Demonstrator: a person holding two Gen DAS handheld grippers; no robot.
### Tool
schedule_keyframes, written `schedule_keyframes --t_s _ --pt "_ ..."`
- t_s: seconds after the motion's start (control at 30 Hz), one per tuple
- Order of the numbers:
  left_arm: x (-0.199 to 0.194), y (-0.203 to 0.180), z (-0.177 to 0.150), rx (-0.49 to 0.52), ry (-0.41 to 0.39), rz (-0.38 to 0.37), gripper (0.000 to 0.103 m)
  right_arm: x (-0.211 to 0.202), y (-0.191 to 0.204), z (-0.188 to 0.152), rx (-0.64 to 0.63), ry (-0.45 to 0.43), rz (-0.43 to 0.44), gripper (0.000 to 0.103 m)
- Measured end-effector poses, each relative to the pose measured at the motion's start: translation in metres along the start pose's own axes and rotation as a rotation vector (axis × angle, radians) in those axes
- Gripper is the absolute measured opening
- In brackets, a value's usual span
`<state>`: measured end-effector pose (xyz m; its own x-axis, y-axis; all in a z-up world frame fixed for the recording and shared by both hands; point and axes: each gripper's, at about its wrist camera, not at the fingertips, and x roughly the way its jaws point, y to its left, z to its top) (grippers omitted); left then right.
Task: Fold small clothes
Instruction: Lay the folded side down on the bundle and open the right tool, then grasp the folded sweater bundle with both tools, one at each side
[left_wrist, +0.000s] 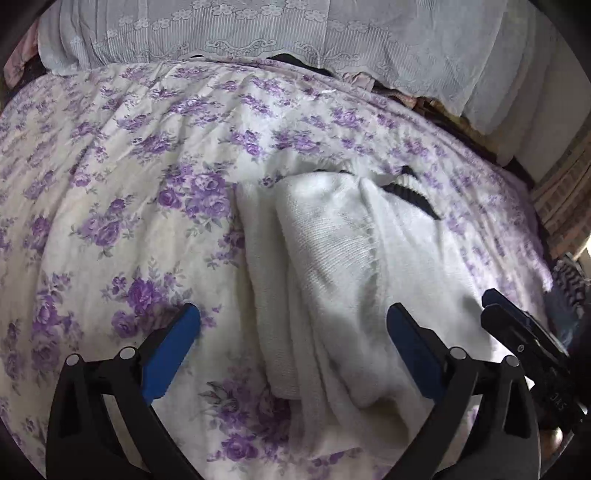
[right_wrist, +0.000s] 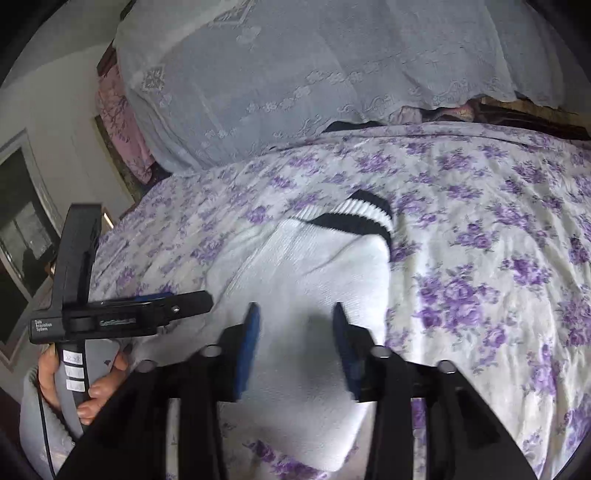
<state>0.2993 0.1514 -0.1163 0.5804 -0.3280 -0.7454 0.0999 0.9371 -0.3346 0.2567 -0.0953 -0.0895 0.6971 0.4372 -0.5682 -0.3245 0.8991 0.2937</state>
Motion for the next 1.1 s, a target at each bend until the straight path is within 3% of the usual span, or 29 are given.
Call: schedule_keyframes --t_s 0.03,0.13,0.2,0.3,0.4,0.5,0.57,0.6,0.63,0.67,0.73,0.8,0.97,1.1 --pt "0.001 0.002 0.001 -0.012 0.010 -0.027 0.099 -0.004 -0.009 0.003 0.024 -0.018 -0.001 0.076" --pt "0.021 0.003 -0.001 -0.022 0.088 -0.052 0.099 0.005 -0.035 0.012 0.110 0.021 0.041 0.076" --pt "0.025 0.000 -0.001 -0.015 0.092 -0.079 0.099 0.022 -0.046 0.014 0.162 0.073 0.085 0.076" --pt "0.035 -0.005 -0.003 -0.028 0.159 -0.205 0.099 0.051 -0.054 0.012 0.222 0.132 0.139 0.076" --pt "0.045 -0.021 -0.005 0.044 0.147 -0.158 0.099 0.083 -0.060 0.007 0.307 0.186 0.195 0.077" --pt "0.050 -0.017 0.001 0.005 0.138 -0.186 0.099 0.094 -0.057 0.014 0.297 0.179 0.207 0.079" --pt "0.051 -0.013 0.005 -0.018 0.129 -0.202 0.099 0.095 -0.056 0.012 0.297 0.162 0.214 0.065" --pt "0.050 -0.015 0.005 -0.009 0.120 -0.197 0.096 0.094 -0.056 0.010 0.294 0.146 0.216 0.062" --pt "0.047 -0.018 0.005 0.010 0.106 -0.202 0.084 0.091 -0.055 0.009 0.292 0.128 0.213 0.055" --pt "0.042 -0.021 0.004 0.029 0.087 -0.207 0.080 0.087 -0.054 0.009 0.282 0.109 0.208 0.049" --pt "0.034 -0.025 0.005 0.060 0.045 -0.192 0.065 0.077 -0.048 0.011 0.228 0.067 0.188 0.046" --pt "0.029 -0.026 0.003 0.071 0.024 -0.185 0.058 0.068 -0.039 0.011 0.178 0.040 0.161 0.045" --pt "0.015 -0.031 -0.007 0.073 0.008 -0.221 0.053 0.039 -0.037 0.003 0.178 0.010 0.133 0.044" --pt "0.009 -0.057 -0.028 0.119 0.020 -0.223 0.053 0.005 -0.044 -0.013 0.196 -0.010 0.103 0.044"
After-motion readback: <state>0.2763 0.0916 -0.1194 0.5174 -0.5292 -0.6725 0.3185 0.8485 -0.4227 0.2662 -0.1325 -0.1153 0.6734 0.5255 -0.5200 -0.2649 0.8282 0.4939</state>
